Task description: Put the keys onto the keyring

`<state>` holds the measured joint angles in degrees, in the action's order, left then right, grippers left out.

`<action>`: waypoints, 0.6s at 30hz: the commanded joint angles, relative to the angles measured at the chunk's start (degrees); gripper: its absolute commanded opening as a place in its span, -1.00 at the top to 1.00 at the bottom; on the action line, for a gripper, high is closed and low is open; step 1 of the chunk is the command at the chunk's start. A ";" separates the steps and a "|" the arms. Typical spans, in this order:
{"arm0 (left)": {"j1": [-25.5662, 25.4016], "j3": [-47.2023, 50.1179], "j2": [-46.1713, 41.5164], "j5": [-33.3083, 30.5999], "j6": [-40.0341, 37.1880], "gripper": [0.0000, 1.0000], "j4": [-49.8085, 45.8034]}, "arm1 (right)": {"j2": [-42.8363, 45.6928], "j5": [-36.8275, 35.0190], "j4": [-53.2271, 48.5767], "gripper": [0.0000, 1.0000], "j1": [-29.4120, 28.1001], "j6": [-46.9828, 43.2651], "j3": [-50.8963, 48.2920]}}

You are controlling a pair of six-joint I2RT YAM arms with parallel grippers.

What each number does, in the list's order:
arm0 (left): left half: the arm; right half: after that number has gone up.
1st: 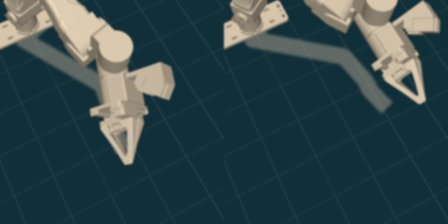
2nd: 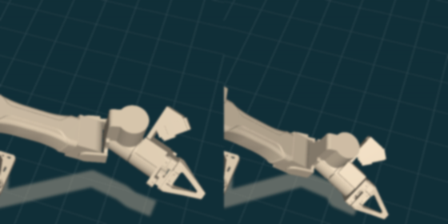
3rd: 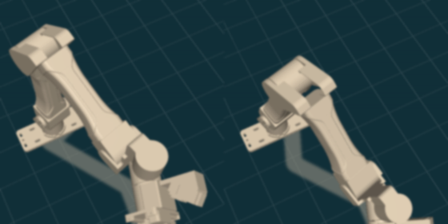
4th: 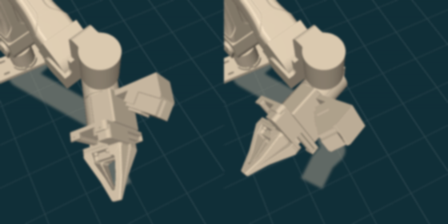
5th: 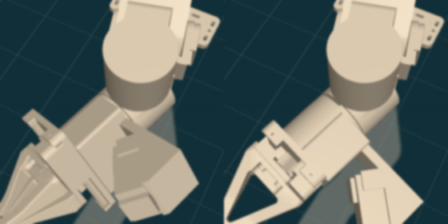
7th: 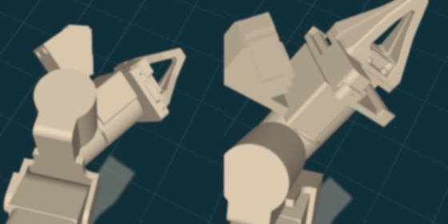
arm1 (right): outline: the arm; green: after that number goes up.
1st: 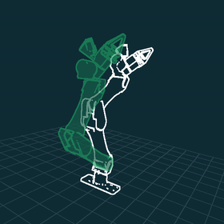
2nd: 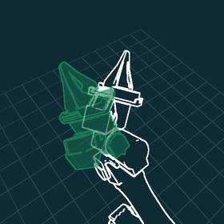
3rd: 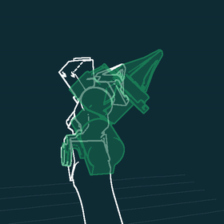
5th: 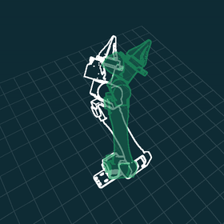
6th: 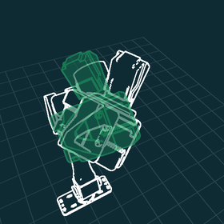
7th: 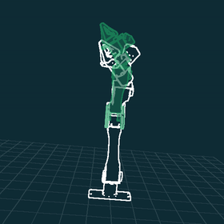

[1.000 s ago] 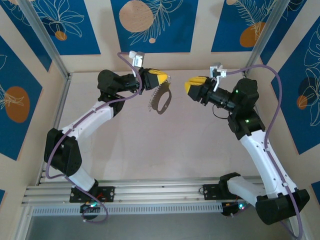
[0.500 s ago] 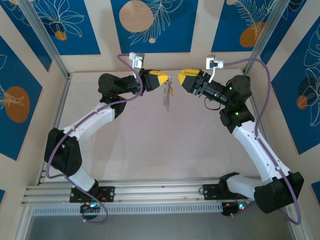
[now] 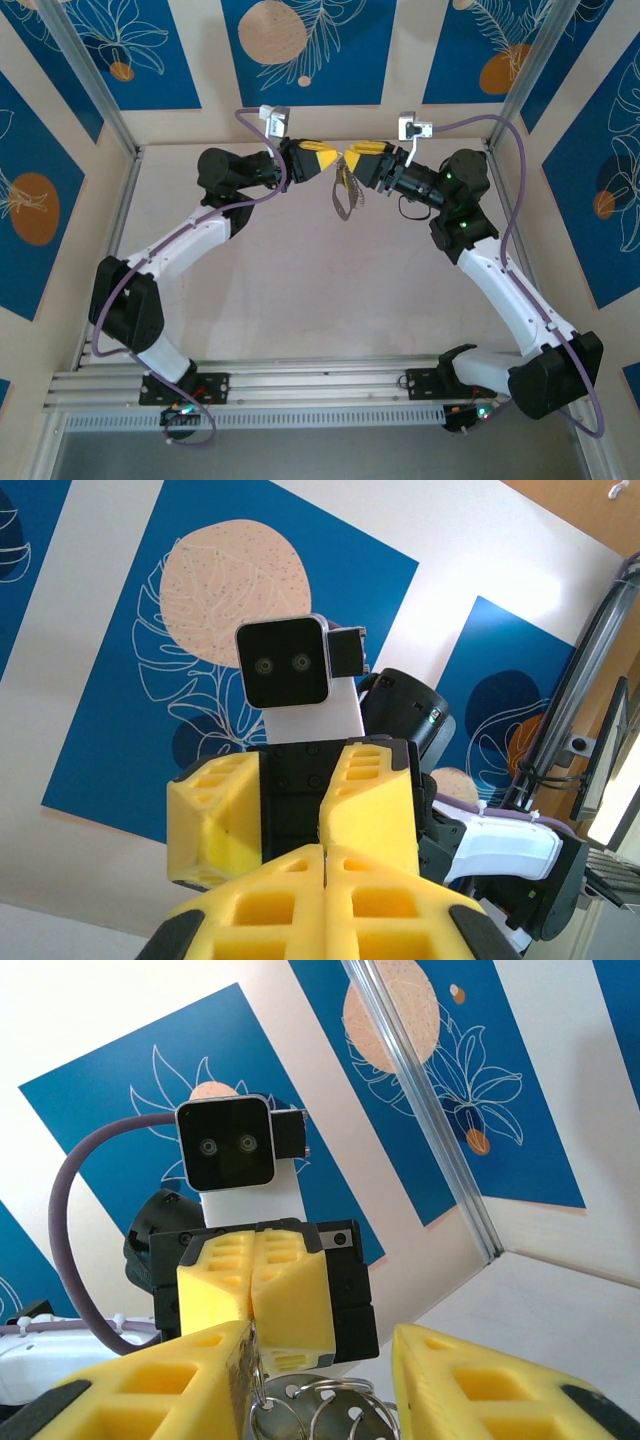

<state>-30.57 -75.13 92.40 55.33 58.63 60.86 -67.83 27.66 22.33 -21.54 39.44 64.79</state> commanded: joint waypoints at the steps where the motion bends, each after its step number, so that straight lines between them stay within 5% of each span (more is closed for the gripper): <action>1: -0.73 -0.43 -0.76 -0.84 0.61 1.00 3.48 | -1.06 0.81 -0.43 0.17 -1.16 -0.76 1.85; 12: -0.85 -0.45 -0.74 -0.79 0.24 1.00 3.13 | -2.04 1.67 -1.52 0.15 -1.93 -1.78 2.35; 18: -0.85 -0.50 -0.74 -0.75 0.08 1.00 3.12 | -1.47 1.26 -2.58 0.59 -1.86 -2.85 2.27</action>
<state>-30.55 -75.09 92.42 54.72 58.61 60.47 -69.34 29.04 22.06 -22.94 37.80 66.00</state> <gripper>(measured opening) 0.047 0.250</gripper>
